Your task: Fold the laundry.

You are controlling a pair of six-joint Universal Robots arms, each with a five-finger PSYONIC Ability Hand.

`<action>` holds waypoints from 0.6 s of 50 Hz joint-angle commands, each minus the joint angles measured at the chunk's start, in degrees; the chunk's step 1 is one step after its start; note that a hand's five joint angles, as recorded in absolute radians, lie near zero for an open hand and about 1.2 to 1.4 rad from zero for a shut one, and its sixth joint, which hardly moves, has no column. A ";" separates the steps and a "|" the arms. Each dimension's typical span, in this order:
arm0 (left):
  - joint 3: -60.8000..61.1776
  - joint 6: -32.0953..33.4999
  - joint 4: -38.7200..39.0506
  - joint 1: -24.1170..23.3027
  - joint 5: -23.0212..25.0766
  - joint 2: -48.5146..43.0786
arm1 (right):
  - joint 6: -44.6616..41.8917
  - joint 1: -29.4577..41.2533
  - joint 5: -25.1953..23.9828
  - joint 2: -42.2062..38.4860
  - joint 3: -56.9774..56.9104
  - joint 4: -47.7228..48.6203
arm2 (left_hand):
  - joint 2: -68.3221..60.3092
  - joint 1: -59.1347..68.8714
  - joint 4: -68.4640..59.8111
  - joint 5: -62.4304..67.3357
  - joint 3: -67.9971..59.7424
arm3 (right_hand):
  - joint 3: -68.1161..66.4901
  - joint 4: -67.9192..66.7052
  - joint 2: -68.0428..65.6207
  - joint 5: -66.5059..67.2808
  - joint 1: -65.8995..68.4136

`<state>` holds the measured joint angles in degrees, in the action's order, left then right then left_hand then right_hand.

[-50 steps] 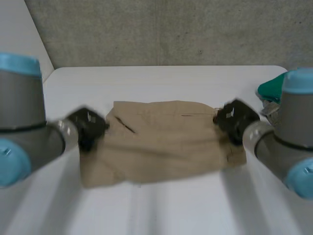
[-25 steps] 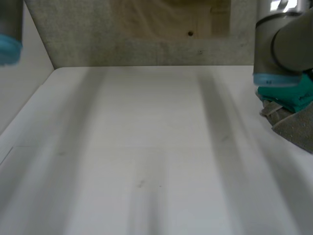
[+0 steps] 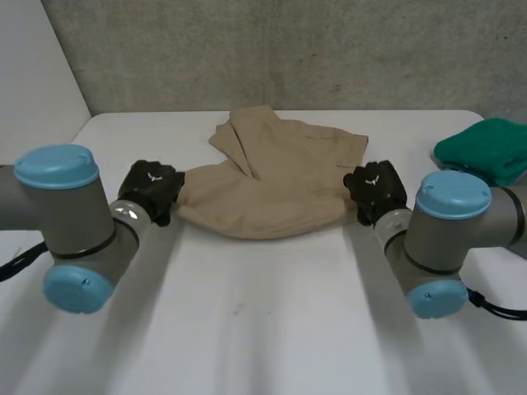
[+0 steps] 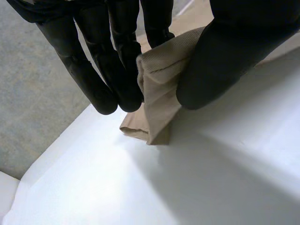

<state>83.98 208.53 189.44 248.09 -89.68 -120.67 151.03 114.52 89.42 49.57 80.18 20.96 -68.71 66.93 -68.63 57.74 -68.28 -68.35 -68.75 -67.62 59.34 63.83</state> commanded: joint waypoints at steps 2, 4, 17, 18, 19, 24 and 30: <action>5.49 5.30 -13.54 -1.11 0.91 13.86 | -5.90 0.53 -1.70 10.62 1.56 -18.37 | -11.29 13.07 -11.37 12.26 -11.72 | -11.65 -11.25 -12.38 10.66 16.17; 6.45 6.53 -17.77 -1.55 1.18 15.98 | -7.93 0.44 -1.97 12.39 1.65 -22.96 | -11.29 13.07 -11.37 12.26 -11.72 | -11.65 -11.25 -12.38 10.66 16.17; 13.84 18.83 -50.13 -6.91 3.28 24.95 | -32.37 -2.55 -6.27 23.02 13.24 -50.14 | -11.29 13.07 -11.37 12.26 -11.72 | -11.65 -11.25 -12.38 10.66 16.17; 14.10 19.54 -51.53 -7.35 5.03 24.95 | -34.03 -2.90 -7.58 23.46 14.56 -49.88 | -11.29 13.07 -11.37 12.26 -11.72 | -11.65 -11.25 -12.38 10.66 16.17; 14.11 19.72 -52.24 -7.53 6.61 24.78 | -34.22 -3.08 -8.03 23.56 14.92 -49.70 | -11.29 13.07 -11.37 12.26 -11.72 | -11.65 -11.25 -12.38 10.66 16.17; 10.17 19.98 -51.46 -6.66 9.09 22.50 | -32.03 -4.48 -8.30 21.63 13.26 -47.07 | -11.29 13.07 -11.37 12.26 -11.72 | -11.65 -11.25 -12.38 10.66 16.17; -3.19 18.93 -41.36 -3.93 7.16 13.80 | -22.46 -5.80 -6.19 19.17 6.76 -38.55 | -11.29 13.07 -11.37 12.26 -11.72 | -11.65 -11.25 -12.38 10.66 16.17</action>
<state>93.11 228.62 138.69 241.66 -81.25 -99.08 119.47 110.00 81.25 71.42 93.05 -25.65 -68.71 66.93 -68.63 57.74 -68.28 -68.35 -68.75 -67.62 59.34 63.83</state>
